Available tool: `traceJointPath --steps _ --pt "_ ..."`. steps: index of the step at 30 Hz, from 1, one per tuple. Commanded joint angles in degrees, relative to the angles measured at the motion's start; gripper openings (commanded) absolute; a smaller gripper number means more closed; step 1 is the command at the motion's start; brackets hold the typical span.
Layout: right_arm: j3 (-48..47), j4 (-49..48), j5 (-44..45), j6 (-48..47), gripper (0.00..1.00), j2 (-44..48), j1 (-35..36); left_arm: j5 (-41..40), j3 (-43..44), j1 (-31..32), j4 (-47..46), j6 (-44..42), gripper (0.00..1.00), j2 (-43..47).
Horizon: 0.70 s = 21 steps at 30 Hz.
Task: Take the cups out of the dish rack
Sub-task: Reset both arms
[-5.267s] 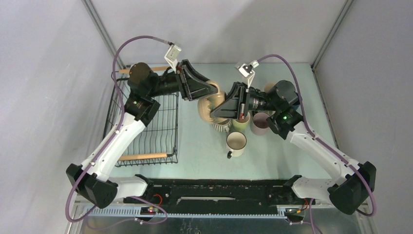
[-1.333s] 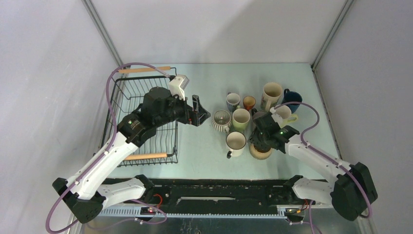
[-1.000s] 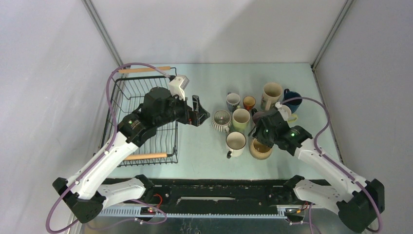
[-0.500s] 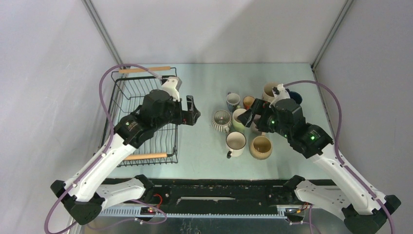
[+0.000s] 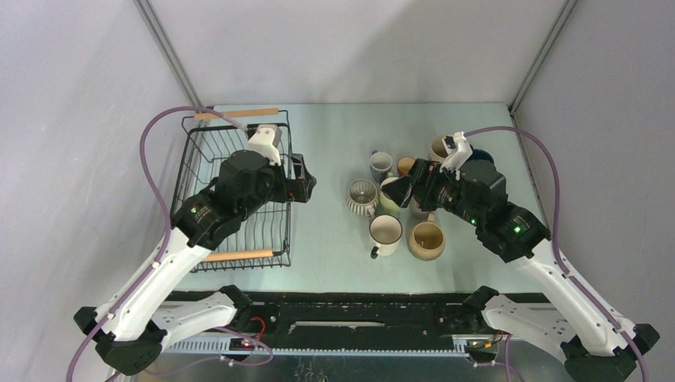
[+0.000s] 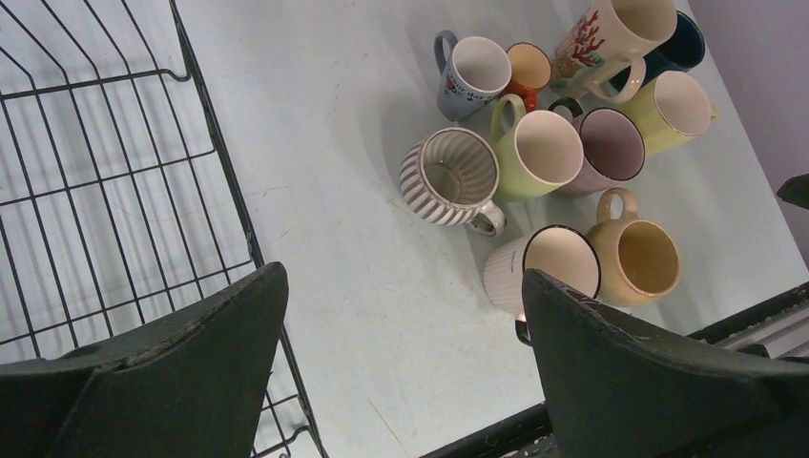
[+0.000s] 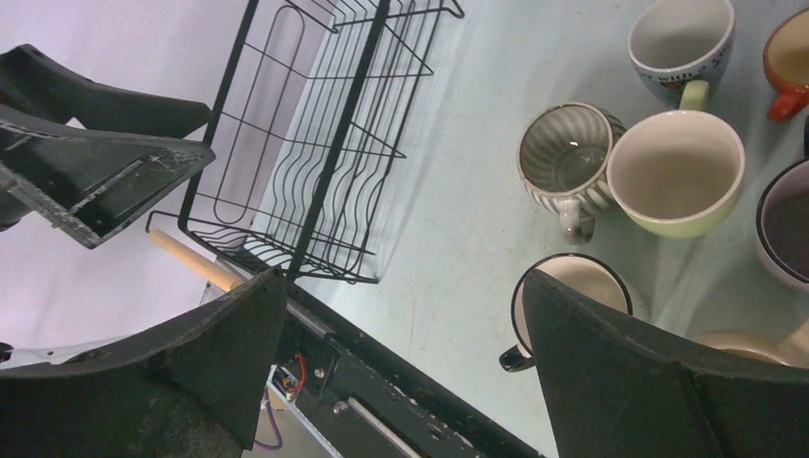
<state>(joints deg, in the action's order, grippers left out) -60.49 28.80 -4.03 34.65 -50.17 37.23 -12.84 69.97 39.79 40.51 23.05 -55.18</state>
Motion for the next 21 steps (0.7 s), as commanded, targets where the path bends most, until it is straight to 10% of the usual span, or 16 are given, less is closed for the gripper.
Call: traceJointPath --steps 1,21 --pt "-2.17 -2.87 -1.14 -1.52 1.00 1.02 0.32 -0.99 3.68 0.24 -0.43 -0.28 1.00 0.93" --pt "-2.13 -2.62 -0.93 -1.43 1.00 0.44 0.30 -0.87 2.85 0.28 -1.23 -1.13 1.00 1.45"
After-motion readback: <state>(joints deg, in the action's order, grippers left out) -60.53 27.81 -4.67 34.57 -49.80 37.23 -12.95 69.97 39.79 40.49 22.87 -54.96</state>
